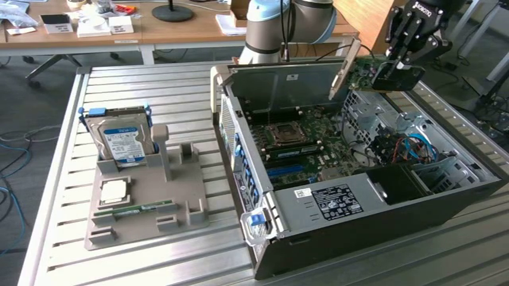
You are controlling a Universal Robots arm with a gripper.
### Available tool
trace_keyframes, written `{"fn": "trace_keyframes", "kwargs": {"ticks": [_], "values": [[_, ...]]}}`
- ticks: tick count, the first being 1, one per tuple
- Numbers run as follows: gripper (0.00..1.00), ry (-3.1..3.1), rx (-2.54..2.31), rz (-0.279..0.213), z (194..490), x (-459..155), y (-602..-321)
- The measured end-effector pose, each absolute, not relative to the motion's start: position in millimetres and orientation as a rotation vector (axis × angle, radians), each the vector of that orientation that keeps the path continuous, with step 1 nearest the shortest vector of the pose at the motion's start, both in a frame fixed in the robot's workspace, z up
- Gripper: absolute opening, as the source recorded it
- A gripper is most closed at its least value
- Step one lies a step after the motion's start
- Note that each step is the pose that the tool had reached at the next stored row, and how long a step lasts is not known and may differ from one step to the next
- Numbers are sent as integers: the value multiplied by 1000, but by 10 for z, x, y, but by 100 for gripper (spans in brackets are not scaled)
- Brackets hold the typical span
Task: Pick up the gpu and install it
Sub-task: 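Insert the gpu into the slot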
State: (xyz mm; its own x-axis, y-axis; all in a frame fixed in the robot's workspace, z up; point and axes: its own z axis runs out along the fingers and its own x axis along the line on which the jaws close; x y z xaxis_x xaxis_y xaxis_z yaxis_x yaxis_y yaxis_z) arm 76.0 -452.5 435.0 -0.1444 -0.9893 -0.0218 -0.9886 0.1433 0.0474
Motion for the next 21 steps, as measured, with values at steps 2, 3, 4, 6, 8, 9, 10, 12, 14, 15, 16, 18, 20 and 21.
{"fn": "trace_keyframes", "kwargs": {"ticks": [2, 3, 4, 6, 8, 9, 10, 12, 14, 15, 16, 18, 20, 21], "values": [[27, -2339, 2074, -78, 4350, 760, -4525], [27, -2326, 2088, -78, 4350, 760, -4526], [27, -2312, 2103, -78, 4350, 761, -4525], [27, -2286, 2129, -77, 4350, 760, -4525], [27, -2261, 2155, -77, 4350, 760, -4525], [27, -2248, 2168, -77, 4350, 761, -4525], [27, -2236, 2181, -77, 4350, 760, -4525], [27, -2209, 2207, -76, 4350, 760, -4525], [27, -2183, 2232, -76, 4350, 760, -4525], [27, -2170, 2244, -76, 4350, 760, -4525], [27, -2157, 2256, -76, 4350, 760, -4526], [27, -2131, 2281, -75, 4350, 760, -4525], [27, -2104, 2304, -75, 4350, 760, -4525], [27, -2091, 2316, -75, 4350, 760, -4525]]}}
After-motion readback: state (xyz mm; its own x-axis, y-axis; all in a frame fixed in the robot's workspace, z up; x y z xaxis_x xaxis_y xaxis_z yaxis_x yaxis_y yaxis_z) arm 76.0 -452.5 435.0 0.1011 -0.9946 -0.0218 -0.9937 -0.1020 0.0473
